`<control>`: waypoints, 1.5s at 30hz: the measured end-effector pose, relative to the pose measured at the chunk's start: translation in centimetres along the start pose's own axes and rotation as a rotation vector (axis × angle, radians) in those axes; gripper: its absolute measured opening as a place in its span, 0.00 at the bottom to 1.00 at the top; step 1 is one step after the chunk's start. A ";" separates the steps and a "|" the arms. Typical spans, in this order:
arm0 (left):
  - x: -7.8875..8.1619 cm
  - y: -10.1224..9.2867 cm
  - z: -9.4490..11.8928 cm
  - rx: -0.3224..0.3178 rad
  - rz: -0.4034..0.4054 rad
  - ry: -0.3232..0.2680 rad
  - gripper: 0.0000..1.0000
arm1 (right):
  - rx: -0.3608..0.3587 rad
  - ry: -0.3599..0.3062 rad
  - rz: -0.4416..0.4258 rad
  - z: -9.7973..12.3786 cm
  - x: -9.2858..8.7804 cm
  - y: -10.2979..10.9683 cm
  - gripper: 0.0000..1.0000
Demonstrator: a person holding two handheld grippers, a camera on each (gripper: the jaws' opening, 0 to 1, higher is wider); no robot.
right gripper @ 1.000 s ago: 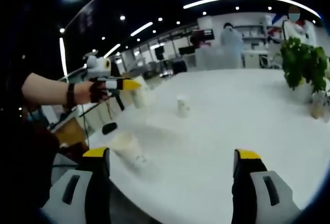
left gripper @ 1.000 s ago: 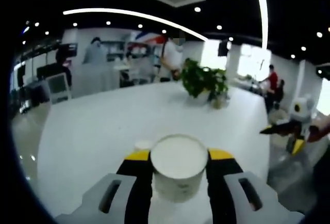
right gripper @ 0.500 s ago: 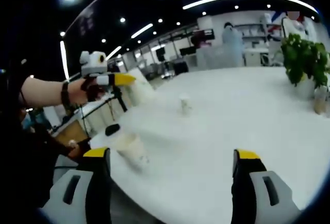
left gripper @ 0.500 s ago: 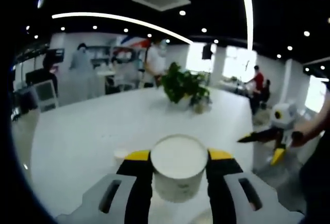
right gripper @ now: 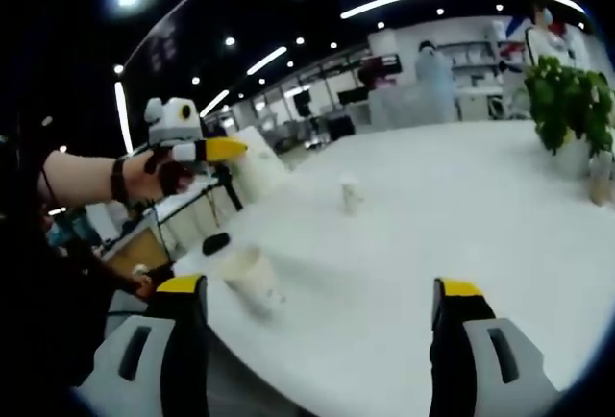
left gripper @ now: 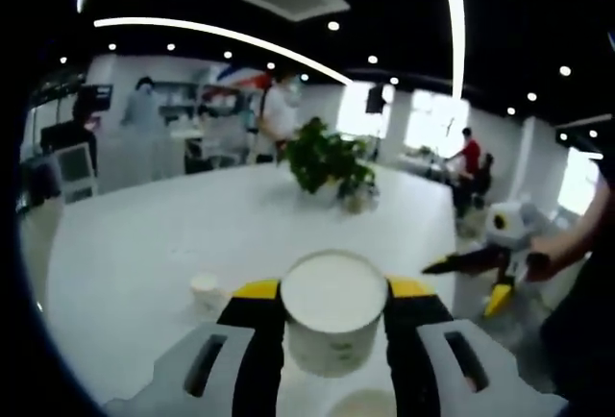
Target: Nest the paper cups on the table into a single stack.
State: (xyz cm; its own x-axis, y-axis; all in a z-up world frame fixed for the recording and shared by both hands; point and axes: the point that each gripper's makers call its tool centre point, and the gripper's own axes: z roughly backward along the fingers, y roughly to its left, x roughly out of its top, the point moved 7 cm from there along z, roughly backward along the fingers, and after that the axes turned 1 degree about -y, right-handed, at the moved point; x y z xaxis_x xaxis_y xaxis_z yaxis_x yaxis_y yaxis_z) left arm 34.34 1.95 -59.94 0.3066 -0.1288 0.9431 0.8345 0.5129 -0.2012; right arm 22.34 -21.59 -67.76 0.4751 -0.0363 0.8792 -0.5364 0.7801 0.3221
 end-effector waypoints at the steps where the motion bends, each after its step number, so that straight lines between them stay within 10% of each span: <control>1: -0.1 -0.1 0.0 -0.001 0.006 0.000 0.39 | 0.002 0.001 -0.002 0.0 0.0 0.0 0.95; 45: -1.1 -3.6 -0.9 -0.108 0.086 -0.001 0.39 | 0.308 -0.067 -0.075 -4.8 2.5 5.9 0.66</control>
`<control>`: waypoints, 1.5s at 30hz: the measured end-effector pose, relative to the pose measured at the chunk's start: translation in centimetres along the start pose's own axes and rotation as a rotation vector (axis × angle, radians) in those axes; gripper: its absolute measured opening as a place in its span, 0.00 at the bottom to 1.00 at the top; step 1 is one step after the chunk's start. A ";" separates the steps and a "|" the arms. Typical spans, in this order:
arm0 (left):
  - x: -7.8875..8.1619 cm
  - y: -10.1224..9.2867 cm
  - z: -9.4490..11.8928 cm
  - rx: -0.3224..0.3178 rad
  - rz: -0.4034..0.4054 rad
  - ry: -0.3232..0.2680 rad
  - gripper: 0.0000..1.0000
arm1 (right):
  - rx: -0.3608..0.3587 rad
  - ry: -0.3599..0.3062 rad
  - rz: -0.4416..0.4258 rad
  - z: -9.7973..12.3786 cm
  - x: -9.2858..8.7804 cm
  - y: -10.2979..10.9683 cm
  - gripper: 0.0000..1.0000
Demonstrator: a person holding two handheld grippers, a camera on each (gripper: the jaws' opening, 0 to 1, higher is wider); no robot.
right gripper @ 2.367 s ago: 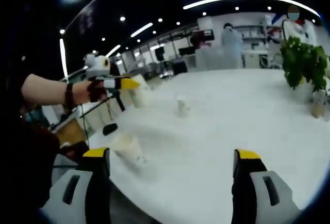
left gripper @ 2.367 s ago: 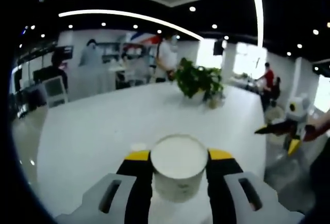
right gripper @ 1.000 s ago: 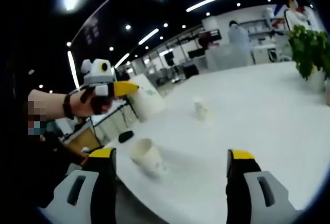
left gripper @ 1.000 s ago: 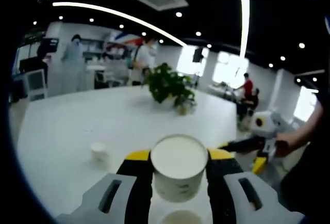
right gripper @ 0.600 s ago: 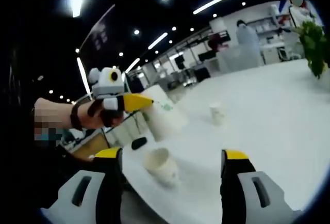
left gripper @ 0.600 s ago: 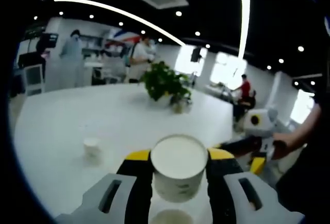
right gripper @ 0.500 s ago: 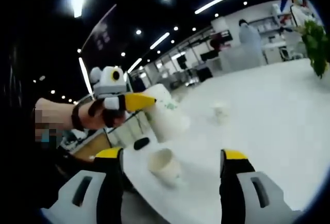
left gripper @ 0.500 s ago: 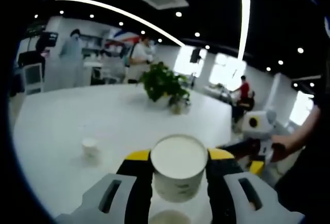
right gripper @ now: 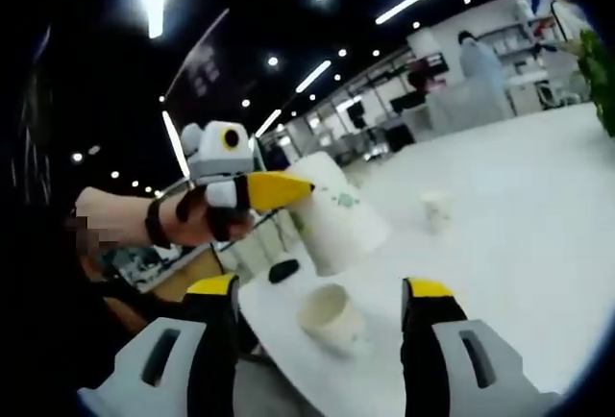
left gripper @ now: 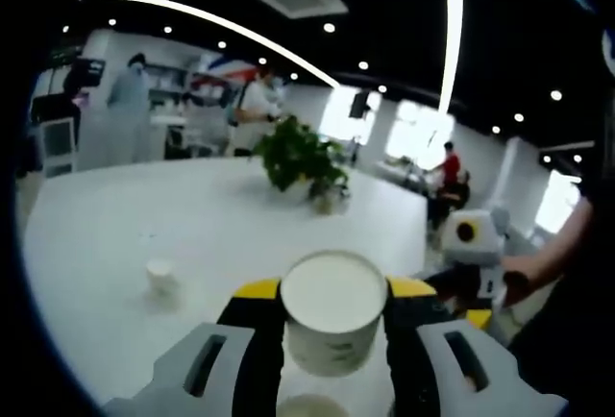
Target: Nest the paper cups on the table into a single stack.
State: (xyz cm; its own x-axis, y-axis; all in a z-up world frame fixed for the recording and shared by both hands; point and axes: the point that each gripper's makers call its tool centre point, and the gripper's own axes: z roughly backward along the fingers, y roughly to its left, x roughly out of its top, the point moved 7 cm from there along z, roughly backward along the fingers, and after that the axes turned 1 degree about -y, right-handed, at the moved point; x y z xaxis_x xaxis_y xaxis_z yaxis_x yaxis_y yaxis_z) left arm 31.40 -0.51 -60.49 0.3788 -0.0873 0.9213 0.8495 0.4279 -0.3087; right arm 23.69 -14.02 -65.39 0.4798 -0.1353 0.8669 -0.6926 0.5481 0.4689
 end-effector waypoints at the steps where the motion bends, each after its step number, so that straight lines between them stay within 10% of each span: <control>1: -0.1 0.0 0.0 -0.001 0.002 0.004 0.39 | 0.004 -0.002 -0.001 -0.1 0.0 0.1 0.65; 24: -0.4 -1.0 0.5 -0.037 0.053 -0.033 0.39 | 0.068 -0.085 -0.072 -0.2 1.8 1.1 0.57; 45: -2.1 -2.1 2.2 -0.175 0.123 -0.026 0.39 | 0.179 -0.153 -0.097 1.8 2.7 1.3 0.25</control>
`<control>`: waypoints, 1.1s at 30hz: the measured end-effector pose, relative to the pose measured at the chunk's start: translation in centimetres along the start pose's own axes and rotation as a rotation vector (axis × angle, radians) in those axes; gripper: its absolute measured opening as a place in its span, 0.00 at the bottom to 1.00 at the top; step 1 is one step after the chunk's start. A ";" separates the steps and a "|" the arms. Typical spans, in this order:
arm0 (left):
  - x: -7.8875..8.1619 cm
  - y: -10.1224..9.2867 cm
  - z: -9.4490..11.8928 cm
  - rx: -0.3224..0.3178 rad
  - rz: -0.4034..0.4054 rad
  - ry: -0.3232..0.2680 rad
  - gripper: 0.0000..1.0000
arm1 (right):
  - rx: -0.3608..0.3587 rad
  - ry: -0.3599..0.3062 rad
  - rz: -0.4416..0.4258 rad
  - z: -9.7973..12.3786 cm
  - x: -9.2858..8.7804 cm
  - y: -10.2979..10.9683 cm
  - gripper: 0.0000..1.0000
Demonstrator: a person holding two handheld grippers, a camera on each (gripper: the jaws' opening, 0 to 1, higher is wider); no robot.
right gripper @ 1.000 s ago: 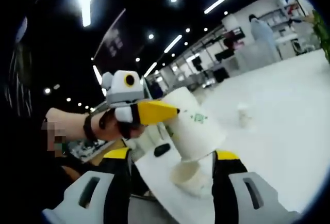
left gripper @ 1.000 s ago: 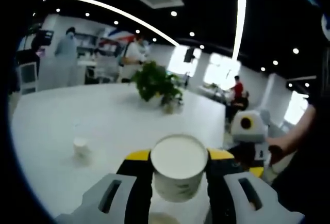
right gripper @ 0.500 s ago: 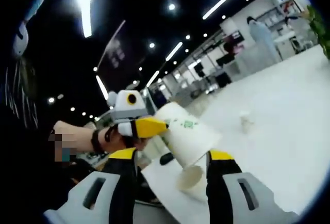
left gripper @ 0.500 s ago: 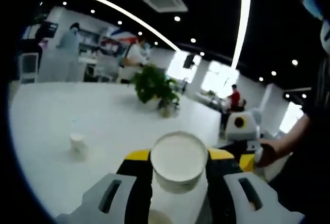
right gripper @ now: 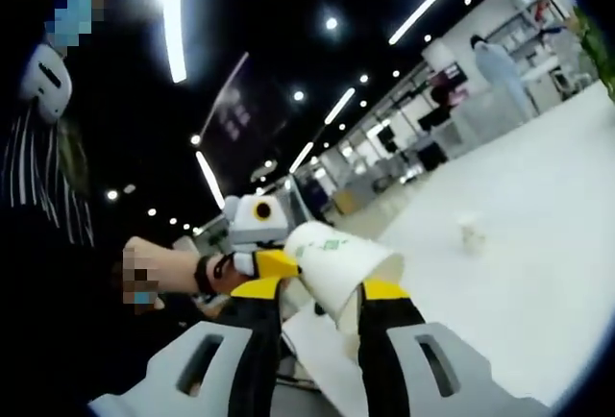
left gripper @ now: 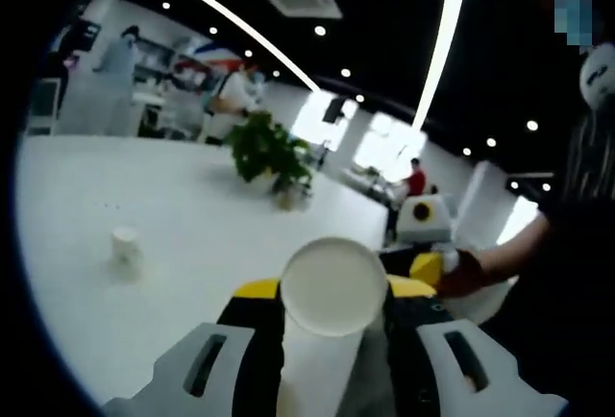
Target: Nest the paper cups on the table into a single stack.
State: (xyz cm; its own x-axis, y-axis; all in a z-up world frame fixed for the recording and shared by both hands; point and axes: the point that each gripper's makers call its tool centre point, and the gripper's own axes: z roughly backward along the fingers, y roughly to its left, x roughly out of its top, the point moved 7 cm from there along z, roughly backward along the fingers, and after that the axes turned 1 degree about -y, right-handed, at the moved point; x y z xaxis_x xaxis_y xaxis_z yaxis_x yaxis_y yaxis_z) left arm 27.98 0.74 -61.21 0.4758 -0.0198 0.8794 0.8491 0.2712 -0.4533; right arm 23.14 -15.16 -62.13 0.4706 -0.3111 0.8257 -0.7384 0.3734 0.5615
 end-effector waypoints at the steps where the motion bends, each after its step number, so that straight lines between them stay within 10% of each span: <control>1: 0.0 0.0 0.0 -0.004 0.004 -0.001 0.39 | 0.004 -0.004 -0.004 0.0 0.1 0.0 0.25; 33: -0.2 -1.1 0.6 -0.074 -0.012 -0.032 0.43 | 0.201 -0.062 -0.223 -0.1 1.1 0.9 0.00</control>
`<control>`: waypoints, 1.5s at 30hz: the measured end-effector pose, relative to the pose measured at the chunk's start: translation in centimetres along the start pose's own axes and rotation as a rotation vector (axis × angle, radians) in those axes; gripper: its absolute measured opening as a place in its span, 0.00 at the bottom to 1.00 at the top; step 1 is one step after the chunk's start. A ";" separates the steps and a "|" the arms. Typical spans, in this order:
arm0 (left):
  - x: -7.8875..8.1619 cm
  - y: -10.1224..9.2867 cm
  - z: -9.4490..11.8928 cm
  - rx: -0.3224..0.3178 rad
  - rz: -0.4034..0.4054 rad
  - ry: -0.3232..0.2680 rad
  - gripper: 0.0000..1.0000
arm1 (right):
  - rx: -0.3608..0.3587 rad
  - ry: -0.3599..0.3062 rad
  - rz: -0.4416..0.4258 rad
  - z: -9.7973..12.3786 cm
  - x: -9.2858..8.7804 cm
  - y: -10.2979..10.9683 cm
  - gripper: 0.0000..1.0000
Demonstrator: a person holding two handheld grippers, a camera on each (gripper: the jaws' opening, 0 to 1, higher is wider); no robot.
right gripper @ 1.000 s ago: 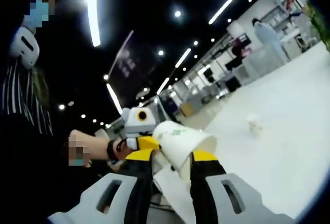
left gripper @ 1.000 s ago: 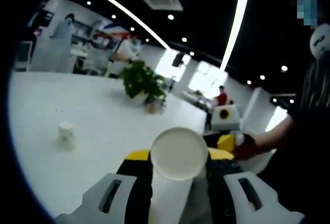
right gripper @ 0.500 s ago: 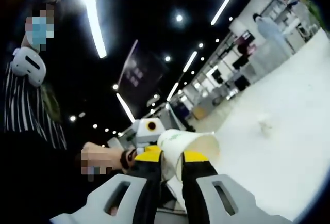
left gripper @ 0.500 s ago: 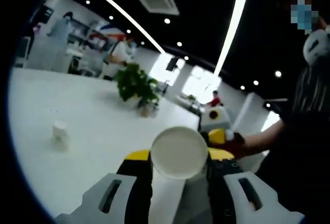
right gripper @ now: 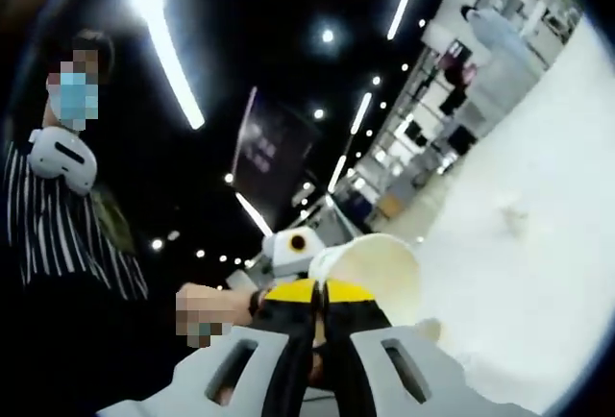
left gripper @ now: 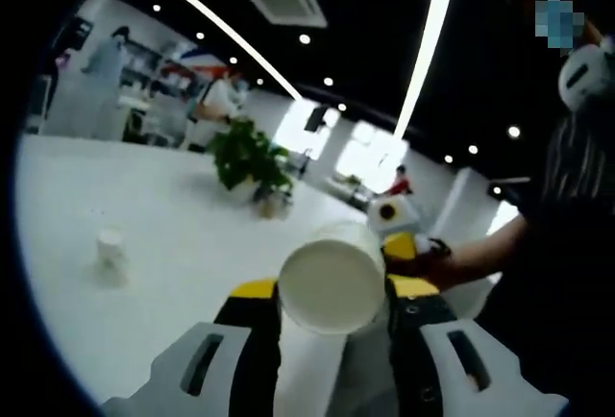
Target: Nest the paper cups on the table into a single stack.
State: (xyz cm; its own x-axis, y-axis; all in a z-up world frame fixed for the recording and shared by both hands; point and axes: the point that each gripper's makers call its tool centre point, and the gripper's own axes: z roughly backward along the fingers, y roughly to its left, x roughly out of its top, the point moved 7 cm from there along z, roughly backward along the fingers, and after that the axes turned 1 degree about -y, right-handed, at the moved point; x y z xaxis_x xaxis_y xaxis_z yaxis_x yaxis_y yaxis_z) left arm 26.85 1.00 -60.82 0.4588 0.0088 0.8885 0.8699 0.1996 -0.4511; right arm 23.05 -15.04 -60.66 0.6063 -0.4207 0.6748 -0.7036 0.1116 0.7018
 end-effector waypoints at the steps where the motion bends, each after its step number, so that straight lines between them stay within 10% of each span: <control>1: -0.1 0.0 0.0 0.001 -0.002 0.000 0.43 | 0.001 0.003 0.002 0.0 -0.1 0.0 0.00; 45: -2.4 2.2 5.5 0.319 -0.075 -0.092 0.87 | -0.092 0.153 0.068 -1.9 0.8 -1.6 0.00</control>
State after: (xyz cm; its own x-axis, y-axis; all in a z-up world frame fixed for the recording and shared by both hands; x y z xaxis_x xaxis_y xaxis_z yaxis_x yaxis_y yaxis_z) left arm 26.68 6.77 -63.50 0.3648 0.0678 0.9286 0.7933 0.4995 -0.3481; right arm 25.37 -13.88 -60.86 0.6126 -0.2682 0.7435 -0.7124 0.2201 0.6664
